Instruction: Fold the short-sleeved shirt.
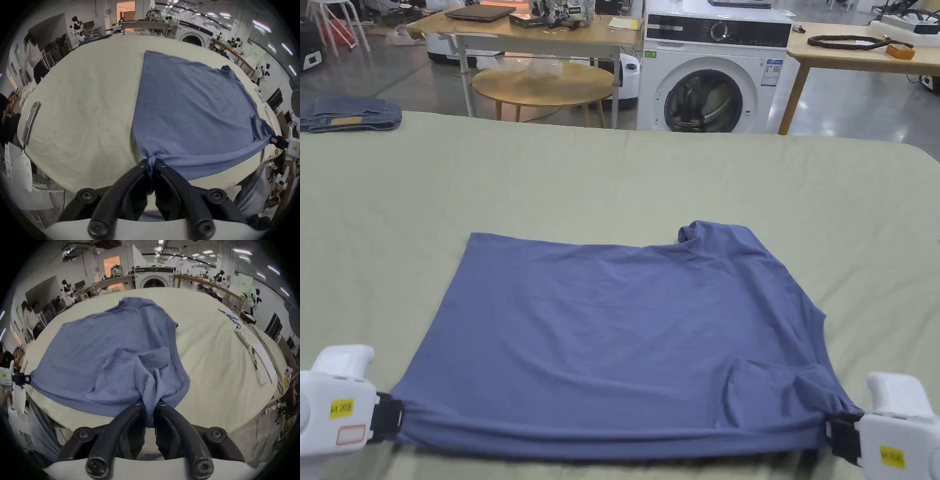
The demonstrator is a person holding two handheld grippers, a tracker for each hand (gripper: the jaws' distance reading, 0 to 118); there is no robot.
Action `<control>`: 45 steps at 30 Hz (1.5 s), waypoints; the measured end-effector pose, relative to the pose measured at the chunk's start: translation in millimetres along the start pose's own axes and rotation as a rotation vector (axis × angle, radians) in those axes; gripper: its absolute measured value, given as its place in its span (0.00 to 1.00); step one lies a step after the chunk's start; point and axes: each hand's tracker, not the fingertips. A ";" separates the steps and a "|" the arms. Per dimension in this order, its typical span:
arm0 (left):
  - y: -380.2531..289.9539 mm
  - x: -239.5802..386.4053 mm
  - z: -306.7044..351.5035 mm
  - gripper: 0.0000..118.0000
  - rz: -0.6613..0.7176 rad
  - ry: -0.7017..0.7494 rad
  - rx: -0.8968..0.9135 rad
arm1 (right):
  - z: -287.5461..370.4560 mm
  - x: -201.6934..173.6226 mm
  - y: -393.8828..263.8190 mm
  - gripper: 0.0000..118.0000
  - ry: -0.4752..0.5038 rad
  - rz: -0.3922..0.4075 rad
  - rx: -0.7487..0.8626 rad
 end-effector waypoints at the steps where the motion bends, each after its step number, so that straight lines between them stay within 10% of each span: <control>1: 5.3 -0.2 2.2 0.00 0.001 -0.004 0.014 | 1.7 1.1 5.0 0.07 0.006 -0.010 0.007; 30: 183.9 4.2 -134.5 0.00 0.029 -0.017 -0.047 | -169.9 -10.6 162.7 0.12 -0.043 0.019 -0.055; 36: 182.5 12.3 -118.9 0.37 -0.006 0.022 0.027 | -160.2 -16.2 160.7 0.57 -0.069 0.016 0.022; 45: 147.0 30.2 -49.1 0.41 -0.008 -0.046 0.324 | -80.1 -51.6 136.3 0.48 -0.064 0.031 0.387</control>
